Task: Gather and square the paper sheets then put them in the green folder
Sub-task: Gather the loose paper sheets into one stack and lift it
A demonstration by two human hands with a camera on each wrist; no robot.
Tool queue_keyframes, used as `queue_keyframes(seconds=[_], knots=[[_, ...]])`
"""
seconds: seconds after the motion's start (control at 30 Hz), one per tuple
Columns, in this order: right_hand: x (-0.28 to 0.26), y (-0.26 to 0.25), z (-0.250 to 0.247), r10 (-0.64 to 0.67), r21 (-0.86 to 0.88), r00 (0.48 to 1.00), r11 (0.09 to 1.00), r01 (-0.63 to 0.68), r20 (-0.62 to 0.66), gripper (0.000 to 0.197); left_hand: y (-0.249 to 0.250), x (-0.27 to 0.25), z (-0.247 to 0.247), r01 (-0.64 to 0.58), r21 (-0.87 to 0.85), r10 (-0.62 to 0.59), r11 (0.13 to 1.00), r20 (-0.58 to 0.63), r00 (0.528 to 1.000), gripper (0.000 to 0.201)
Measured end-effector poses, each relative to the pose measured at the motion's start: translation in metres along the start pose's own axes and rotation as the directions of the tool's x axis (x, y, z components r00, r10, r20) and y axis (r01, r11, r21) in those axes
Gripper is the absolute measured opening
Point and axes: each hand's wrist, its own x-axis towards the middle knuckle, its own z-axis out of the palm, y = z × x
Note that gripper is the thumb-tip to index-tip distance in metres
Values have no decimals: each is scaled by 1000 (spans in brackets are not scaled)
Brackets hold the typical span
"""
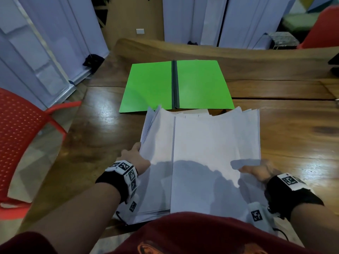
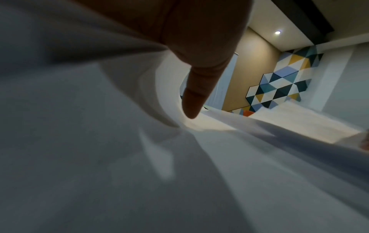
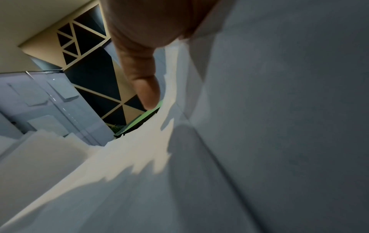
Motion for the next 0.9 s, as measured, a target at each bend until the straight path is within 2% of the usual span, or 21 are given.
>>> queue_keyframes(seconds=[0.03,0.07,0.13,0.23,0.27,0.3,0.33,0.37,0.47,0.5,0.57,0.63,0.7,0.73,0.77,0.83,0.87,0.9], knots=[[-1,-1,0,-28,-12,999,1000,28,15,20,1,-1,1,-9,-45,10,999,16,1000,77],[-4,-3,1,-37,-25,999,999,37,20,14,1,-1,1,-17,-114,21,993,33,999,83],[-5,-5,1,-15,-36,1000,999,16,19,24,2,0,1,-24,-245,40,969,62,997,93],[-7,-4,1,35,-14,999,999,-35,1,10,2,-3,-4,-44,-338,86,940,111,990,84],[-3,0,1,47,-2,999,999,-47,-24,22,2,-4,-6,-61,-339,110,939,126,986,76],[1,5,3,50,-10,998,999,-51,-41,43,2,-5,-6,-78,-327,131,942,145,981,69],[-1,5,4,67,-38,998,997,-68,-18,59,2,-6,-5,-91,-308,149,947,170,974,63],[-1,6,4,67,-43,998,997,-68,-21,67,4,-9,-5,-98,-290,159,952,195,968,59],[-3,8,6,78,-21,996,997,-79,-33,56,6,-18,1,-135,-257,187,957,194,963,58],[-2,10,6,81,-4,996,997,-81,-45,59,5,-19,3,-130,-273,183,953,180,966,58],[-1,15,7,83,39,995,996,-81,-47,67,4,-17,4,-133,-303,185,944,149,971,67],[-2,16,7,61,39,997,997,-59,-52,60,2,-9,2,-115,-341,180,933,166,970,85],[-3,20,5,69,70,993,996,-62,-95,50,-3,3,0,-62,-454,160,889,180,971,101],[-6,20,6,56,82,994,995,-49,-95,52,-7,9,-2,-48,-505,162,862,184,969,104],[-7,22,6,63,101,995,993,-54,-83,60,-10,15,-3,-43,-544,171,838,187,967,101],[0,33,6,81,154,996,985,-77,-20,85,-7,8,-15,-27,-586,194,810,224,955,73],[-1,35,6,103,180,995,978,-102,8,84,-6,5,-20,-19,-605,213,796,250,945,58],[-5,34,6,114,206,993,972,-115,17,73,-5,5,-23,-20,-610,233,792,273,933,43]])
